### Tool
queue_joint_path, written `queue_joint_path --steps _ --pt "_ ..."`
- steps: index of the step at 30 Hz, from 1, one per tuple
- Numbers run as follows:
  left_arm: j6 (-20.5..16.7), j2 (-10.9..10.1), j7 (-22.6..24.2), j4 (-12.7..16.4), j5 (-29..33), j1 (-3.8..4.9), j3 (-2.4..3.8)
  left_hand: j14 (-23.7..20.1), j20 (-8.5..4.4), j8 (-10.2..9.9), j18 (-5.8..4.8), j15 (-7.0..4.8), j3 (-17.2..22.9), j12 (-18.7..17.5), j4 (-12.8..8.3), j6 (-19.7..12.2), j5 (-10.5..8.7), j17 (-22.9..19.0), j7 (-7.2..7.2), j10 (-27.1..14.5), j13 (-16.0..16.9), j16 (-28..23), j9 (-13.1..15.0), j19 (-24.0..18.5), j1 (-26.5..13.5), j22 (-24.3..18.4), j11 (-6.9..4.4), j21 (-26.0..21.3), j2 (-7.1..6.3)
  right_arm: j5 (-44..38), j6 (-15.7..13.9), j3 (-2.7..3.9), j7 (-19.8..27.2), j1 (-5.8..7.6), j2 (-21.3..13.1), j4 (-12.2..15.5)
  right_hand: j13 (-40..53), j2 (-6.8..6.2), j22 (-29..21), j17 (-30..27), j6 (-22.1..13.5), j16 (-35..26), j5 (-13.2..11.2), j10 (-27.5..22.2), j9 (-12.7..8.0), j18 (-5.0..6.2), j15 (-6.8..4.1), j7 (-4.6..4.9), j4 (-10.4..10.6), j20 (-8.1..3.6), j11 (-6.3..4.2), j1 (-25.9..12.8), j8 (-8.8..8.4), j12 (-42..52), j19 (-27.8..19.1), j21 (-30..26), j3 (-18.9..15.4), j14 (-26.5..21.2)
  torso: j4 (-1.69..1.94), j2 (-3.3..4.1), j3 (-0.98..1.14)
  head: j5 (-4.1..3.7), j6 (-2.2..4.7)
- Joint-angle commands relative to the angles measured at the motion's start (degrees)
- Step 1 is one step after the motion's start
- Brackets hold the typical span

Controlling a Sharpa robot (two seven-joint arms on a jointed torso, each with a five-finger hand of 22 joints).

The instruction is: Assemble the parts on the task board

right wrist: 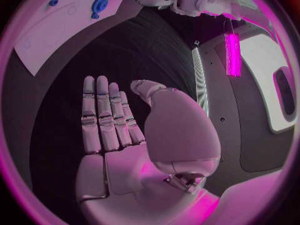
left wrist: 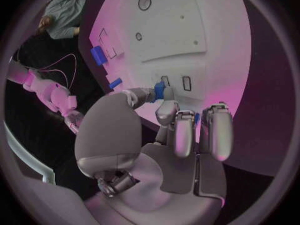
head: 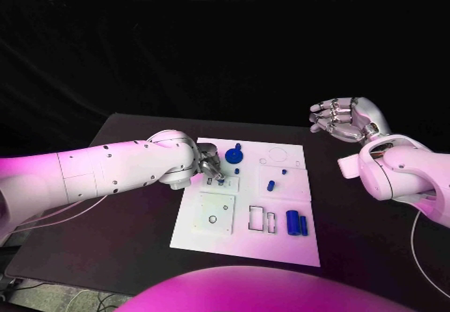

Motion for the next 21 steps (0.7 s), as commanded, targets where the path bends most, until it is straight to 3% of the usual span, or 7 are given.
queue_joint_path --steps 1,21 --pt "2.5 0.1 -0.6 0.1 0.4 -0.05 0.02 5.3 -0.05 0.3 -0.64 -0.43 12.9 0.3 -13.1 0.7 0.48 13.1 -0.33 0.3 0.2 0.4 -0.1 0.4 -0.2 6.1 0.02 0.3 -0.29 -0.2 0.8 0.0 0.3 -0.03 0.0 0.0 -0.1 0.02 -0.1 -0.1 0.1 -0.3 0.3 0.3 -0.1 0.68 0.49 0.7 -0.1 0.39 -0.05 -0.8 -0.28 -0.3 -0.2 0.0 -0.2 0.0 0.06 0.0 -0.03 -0.21 0.0" --pt "4.0 0.2 -1.5 0.0 0.8 -0.07 0.01 5.3 -0.09 0.2 -0.67 -0.47 12.9 0.5 -13.3 0.9 1.42 13.2 -0.38 0.5 0.6 0.5 0.0 0.4 -0.4 6.2 -0.02 0.4 -0.39 -0.2 0.8 0.0 0.3 -0.03 0.0 0.1 -0.1 0.02 -0.1 -0.1 0.1 -0.3 0.3 0.3 -0.1 0.68 0.49 0.7 -0.1 0.39 -0.05 -0.8 -0.28 -0.3 -0.2 0.0 -0.2 0.0 0.02 0.01 0.01 -0.12 0.0"
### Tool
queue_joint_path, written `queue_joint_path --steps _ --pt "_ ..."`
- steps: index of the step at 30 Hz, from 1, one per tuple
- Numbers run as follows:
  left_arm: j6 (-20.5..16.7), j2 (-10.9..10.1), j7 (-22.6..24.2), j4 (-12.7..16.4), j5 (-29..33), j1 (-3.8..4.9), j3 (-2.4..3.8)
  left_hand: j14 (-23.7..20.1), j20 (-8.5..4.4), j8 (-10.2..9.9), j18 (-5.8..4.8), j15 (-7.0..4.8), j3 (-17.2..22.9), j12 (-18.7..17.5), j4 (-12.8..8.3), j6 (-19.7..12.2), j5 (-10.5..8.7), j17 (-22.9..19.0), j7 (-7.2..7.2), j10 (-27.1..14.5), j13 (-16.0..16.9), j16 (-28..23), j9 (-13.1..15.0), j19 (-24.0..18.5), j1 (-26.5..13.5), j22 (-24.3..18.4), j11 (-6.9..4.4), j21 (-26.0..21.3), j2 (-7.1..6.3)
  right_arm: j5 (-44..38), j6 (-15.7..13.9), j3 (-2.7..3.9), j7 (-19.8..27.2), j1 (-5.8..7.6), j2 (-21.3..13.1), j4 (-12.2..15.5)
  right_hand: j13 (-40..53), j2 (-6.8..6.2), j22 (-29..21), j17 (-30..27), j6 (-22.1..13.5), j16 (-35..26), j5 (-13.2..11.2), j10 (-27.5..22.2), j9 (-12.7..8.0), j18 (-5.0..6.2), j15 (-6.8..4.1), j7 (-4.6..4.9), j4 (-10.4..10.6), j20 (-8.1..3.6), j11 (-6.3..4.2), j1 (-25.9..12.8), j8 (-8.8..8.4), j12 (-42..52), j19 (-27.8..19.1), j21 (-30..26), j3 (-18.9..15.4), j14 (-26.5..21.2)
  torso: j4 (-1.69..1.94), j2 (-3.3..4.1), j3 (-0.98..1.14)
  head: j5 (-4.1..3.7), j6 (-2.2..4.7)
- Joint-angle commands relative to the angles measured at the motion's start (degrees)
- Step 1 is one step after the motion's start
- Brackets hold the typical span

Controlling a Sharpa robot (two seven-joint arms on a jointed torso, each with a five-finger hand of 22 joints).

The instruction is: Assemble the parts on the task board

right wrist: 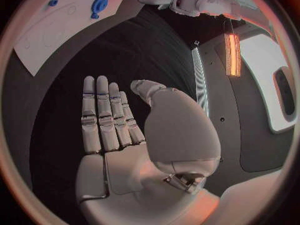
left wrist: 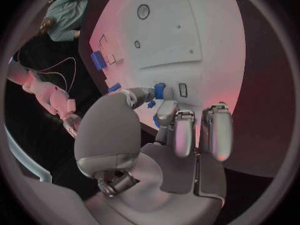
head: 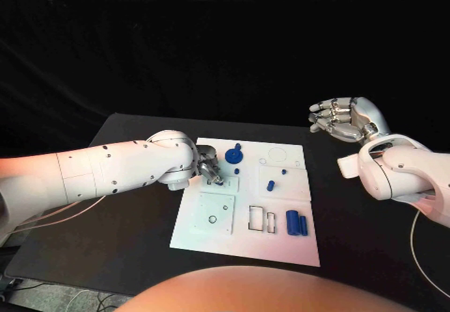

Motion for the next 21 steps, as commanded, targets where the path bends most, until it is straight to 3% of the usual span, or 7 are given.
queue_joint_path --steps 1,21 --pt "1.3 0.2 -0.4 0.0 0.6 -0.06 -0.03 5.6 -0.09 0.1 -0.67 -0.26 12.9 0.3 -13.3 0.7 0.2 13.2 -0.19 0.5 0.1 0.2 0.1 0.4 0.1 6.2 -0.02 0.2 0.09 -0.2 0.8 0.01 0.3 -0.03 0.0 0.1 -0.1 0.02 -0.1 -0.1 0.1 -0.3 0.3 0.3 -0.1 0.68 0.49 0.7 -0.1 0.39 -0.05 -0.8 -0.19 -0.2 -0.2 0.0 -0.2 0.0 -0.04 0.02 0.01 -0.03 0.0" --pt "2.7 1.7 -1.2 -0.9 2.2 -0.05 -0.03 5.7 -0.14 0.0 -0.83 -0.32 12.9 0.9 -13.3 1.1 0.67 13.7 -0.32 1.2 1.2 0.4 0.0 0.9 -0.6 6.9 -0.12 0.6 0.73 -0.2 0.6 0.0 0.3 -0.03 0.1 0.4 -0.4 0.02 -0.6 -0.3 0.2 -0.5 0.9 0.4 -0.1 0.7 0.46 0.65 -0.4 0.38 -0.1 -0.6 -0.24 -0.3 -0.1 0.0 -0.1 0.1 -0.03 0.03 0.03 -0.08 0.0"
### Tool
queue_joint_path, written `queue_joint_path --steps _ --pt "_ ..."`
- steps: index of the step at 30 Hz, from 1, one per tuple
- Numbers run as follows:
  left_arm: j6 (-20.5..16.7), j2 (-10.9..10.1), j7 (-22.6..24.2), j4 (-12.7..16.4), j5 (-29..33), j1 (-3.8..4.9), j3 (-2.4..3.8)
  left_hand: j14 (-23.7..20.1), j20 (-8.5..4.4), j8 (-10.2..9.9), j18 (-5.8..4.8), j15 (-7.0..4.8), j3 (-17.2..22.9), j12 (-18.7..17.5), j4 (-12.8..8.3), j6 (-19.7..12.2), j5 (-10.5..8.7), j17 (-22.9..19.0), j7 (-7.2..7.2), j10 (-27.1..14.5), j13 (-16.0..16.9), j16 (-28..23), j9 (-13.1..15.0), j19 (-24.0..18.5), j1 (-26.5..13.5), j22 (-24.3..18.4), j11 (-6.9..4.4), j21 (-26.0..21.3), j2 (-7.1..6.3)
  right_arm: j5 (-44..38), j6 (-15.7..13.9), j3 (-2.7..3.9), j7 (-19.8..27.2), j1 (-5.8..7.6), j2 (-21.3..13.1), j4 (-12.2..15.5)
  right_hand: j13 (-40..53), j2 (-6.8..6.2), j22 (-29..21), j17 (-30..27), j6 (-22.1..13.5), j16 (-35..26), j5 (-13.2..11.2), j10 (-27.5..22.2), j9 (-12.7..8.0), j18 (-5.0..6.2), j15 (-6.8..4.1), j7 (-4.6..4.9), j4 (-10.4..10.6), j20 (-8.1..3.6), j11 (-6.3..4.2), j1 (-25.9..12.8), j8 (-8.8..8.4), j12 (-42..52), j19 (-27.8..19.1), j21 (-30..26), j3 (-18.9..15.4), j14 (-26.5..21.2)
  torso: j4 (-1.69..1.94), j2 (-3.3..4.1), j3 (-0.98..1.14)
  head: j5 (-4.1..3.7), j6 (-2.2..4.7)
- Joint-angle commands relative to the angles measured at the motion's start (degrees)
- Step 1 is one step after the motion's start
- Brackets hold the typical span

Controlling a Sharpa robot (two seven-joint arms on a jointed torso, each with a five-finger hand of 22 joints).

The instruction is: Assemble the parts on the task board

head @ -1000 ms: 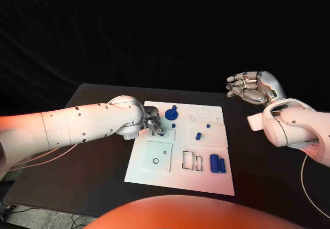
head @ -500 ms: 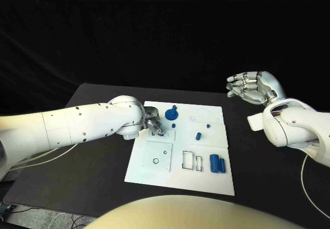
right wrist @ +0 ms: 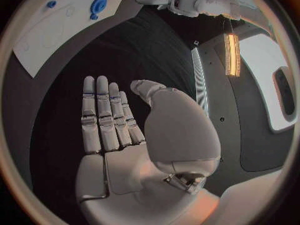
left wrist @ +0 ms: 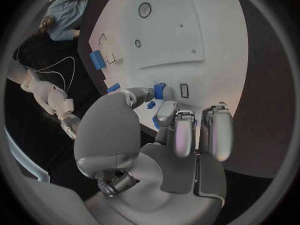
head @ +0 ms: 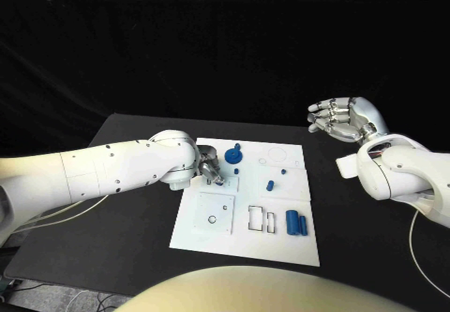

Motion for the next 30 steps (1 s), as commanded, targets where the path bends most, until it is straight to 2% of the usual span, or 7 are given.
queue_joint_path --steps 1,6,14,20,30 --pt "2.2 0.5 -0.2 0.1 1.6 -0.1 -0.05 5.7 -0.14 -0.2 -0.84 -0.33 12.9 0.3 -13.3 0.5 0.36 13.7 -0.12 0.4 0.2 0.2 -0.1 0.9 0.0 6.9 -0.02 0.4 0.72 -0.2 0.6 0.01 0.3 -0.03 0.0 0.1 -0.3 0.05 -0.3 -0.2 0.0 -0.3 0.7 0.4 -0.1 0.7 0.46 0.45 -0.5 0.38 -0.09 -0.5 -0.27 -0.3 -0.1 0.0 0.0 0.2 -0.01 0.02 0.01 0.01 0.0" --pt "2.1 1.0 -0.6 -0.2 1.8 -0.1 -0.06 5.7 -0.18 -0.4 -0.9 -0.38 13.0 0.4 -13.3 0.7 0.38 13.7 -0.22 0.7 0.6 0.2 -0.2 1.0 -0.6 7.1 -0.09 0.5 1.23 -0.2 0.7 0.01 0.3 -0.03 0.0 0.2 -0.5 0.06 -0.7 -0.3 0.1 -0.5 1.5 0.5 -0.2 0.7 0.45 0.45 -0.6 0.36 -0.09 -0.5 -0.32 -0.4 0.0 0.1 0.0 0.3 0.02 0.05 -0.04 -0.04 0.0" --pt "0.9 1.3 -1.1 -0.6 1.8 -0.1 -0.06 5.7 -0.22 -0.5 -0.9 -0.44 13.2 0.2 -13.3 0.8 0.28 13.6 -0.28 0.6 0.4 0.2 -0.2 1.0 -1.1 7.1 -0.14 0.5 1.82 -0.2 0.7 0.01 0.3 -0.04 0.0 0.2 -0.8 0.08 -1.1 -0.4 0.1 -0.6 2.3 0.6 -0.2 0.7 0.44 0.45 -0.7 0.35 -0.1 -0.5 -0.36 -0.5 0.1 0.1 0.1 0.3 0.04 0.0 0.0 -0.13 0.0" --pt "0.6 1.4 -1.5 -0.7 1.9 -0.1 -0.05 5.7 -0.3 -0.7 -0.89 -0.51 13.5 0.0 -13.0 0.9 -0.21 13.6 -0.4 0.6 0.2 0.2 -0.1 1.0 -3.0 7.1 -0.2 0.5 3.59 -0.3 0.8 0.0 0.3 -0.06 0.0 0.1 -1.0 0.13 -1.3 -0.5 0.2 -0.7 2.8 0.7 -0.3 0.69 0.44 0.45 -0.8 0.34 -0.1 -0.5 -0.4 -0.5 0.1 0.1 0.1 0.4 0.03 0.02 -0.01 -0.17 0.0" --pt "0.3 1.3 -1.7 -0.9 2.7 -0.1 -0.03 5.6 -0.33 -0.6 -0.89 -0.55 13.8 -0.3 -13.3 0.6 -0.34 13.4 -0.44 0.4 -0.1 0.1 0.2 1.0 -3.6 7.1 -0.25 0.5 4.06 -0.4 0.8 0.0 0.3 -0.09 0.0 0.1 -1.2 0.16 -1.7 -0.7 0.2 -0.8 3.7 0.7 -0.3 0.68 0.44 0.47 -1.0 0.32 -0.11 -0.4 -0.45 -0.6 0.2 0.1 0.2 0.4 0.01 -0.04 0.0 -0.24 0.0"
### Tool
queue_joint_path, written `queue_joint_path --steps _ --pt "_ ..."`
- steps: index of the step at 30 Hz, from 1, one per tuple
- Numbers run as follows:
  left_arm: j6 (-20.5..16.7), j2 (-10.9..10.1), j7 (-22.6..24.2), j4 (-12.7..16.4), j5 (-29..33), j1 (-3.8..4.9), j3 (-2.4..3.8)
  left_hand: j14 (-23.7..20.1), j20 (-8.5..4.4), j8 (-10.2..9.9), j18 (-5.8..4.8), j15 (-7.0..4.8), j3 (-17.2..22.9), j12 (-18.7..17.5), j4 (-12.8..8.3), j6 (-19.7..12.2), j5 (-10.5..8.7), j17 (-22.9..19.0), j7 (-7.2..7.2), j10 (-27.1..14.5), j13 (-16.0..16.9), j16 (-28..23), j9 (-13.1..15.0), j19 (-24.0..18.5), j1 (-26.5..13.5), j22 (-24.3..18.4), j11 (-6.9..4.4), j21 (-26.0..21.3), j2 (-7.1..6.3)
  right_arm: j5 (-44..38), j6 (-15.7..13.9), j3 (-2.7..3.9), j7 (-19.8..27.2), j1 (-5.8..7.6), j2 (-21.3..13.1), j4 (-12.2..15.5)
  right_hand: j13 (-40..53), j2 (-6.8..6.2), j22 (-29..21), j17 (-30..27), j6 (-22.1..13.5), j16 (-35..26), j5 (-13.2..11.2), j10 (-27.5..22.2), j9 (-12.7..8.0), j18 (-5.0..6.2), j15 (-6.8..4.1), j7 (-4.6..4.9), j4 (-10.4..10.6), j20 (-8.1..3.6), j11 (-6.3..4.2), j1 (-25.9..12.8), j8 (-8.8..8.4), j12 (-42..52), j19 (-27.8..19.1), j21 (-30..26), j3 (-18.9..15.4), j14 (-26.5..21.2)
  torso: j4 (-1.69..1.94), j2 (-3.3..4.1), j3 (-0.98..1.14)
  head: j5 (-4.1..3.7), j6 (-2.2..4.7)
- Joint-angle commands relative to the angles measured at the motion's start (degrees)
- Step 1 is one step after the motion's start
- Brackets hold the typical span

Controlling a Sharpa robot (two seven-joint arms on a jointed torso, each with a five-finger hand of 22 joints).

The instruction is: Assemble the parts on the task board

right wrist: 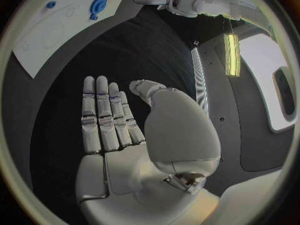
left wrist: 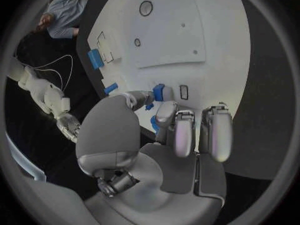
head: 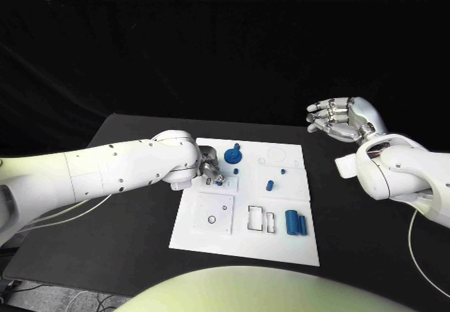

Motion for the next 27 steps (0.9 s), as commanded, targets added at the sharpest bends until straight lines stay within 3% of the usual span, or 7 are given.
queue_joint_path --steps 1,16,22,24,27 --pt "0.1 0.1 0.1 0.2 1.7 -0.08 -0.01 5.6 -0.12 0.4 -0.9 -0.55 13.5 -0.1 -13.6 0.2 -0.25 13.4 -0.42 0.0 -0.1 0.1 0.2 0.8 -0.2 7.1 -0.07 0.2 0.49 -0.4 0.8 0.01 0.3 -0.05 0.0 0.0 -0.1 0.16 -0.1 -0.1 0.2 -0.4 0.3 0.3 -0.1 0.69 0.24 0.47 -0.4 0.31 -0.1 -0.4 -0.22 -0.4 0.2 0.1 -0.1 0.2 -0.02 -0.04 0.0 -0.04 0.01" --pt "1.2 -0.1 0.2 0.1 3.5 -0.06 0.01 5.7 -0.13 0.6 -0.91 -0.53 12.8 0.3 -14.6 0.2 -0.38 13.7 -0.44 0.4 0.8 0.2 0.8 0.8 -0.9 7.2 -0.05 0.3 -0.45 -0.6 0.9 -0.01 0.3 -0.08 0.0 0.0 -0.2 0.16 -0.3 -0.2 0.2 -0.5 0.7 0.4 -0.1 0.68 0.24 0.47 -0.4 0.31 -0.09 -0.4 -0.25 -0.4 0.2 0.1 -0.1 0.3 0.04 -0.05 0.04 -0.16 0.01" --pt "1.1 -0.2 -0.1 -0.1 3.9 -0.06 0.0 5.7 -0.29 0.3 -0.96 -0.82 6.9 0.6 -11.2 0.5 -0.66 13.9 -1.29 1.0 1.7 0.3 1.3 0.9 -4.4 7.3 -0.58 0.2 -1.58 -0.7 0.9 -0.02 0.4 -0.12 0.0 -0.1 -0.2 0.16 -0.4 -0.2 0.2 -0.5 0.9 0.4 -0.1 0.68 0.24 0.48 -0.5 0.31 -0.08 -0.5 -0.26 -0.4 0.2 0.1 -0.1 0.3 0.0 -0.04 -0.01 -0.17 0.01" --pt "1.0 -0.2 -0.2 -0.2 3.9 -0.06 0.0 5.8 -0.39 0.1 -1.04 -0.84 3.2 0.9 -8.2 1.4 -1.1 14.1 -1.28 1.2 2.2 0.4 1.3 1.1 -7.0 7.6 -0.56 0.4 -2.1 -0.7 0.9 -0.02 0.3 -0.13 0.0 -0.1 -0.2 0.13 -0.4 -0.2 0.2 -0.5 1.0 0.4 -0.2 0.67 0.26 0.5 -0.4 0.31 -0.06 -0.6 -0.27 -0.4 0.3 0.1 -0.1 0.3 0.0 -0.04 -0.01 -0.16 0.01" --pt "0.9 -0.2 -0.4 -0.3 3.9 -0.06 0.0 5.8 -0.56 -0.2 -1.11 -1.04 -1.2 1.3 -5.9 2.1 -1.17 14.2 -1.52 1.5 3.0 0.5 1.3 1.3 -7.7 7.9 -0.77 0.6 -1.78 -0.7 0.8 -0.02 0.3 -0.13 0.0 -0.2 -0.2 0.15 -0.5 -0.2 0.2 -0.5 1.0 0.4 -0.2 0.66 0.29 0.53 -0.3 0.33 -0.03 -0.8 -0.28 -0.4 0.3 0.1 -0.2 0.3 0.0 -0.03 0.01 -0.16 0.01"
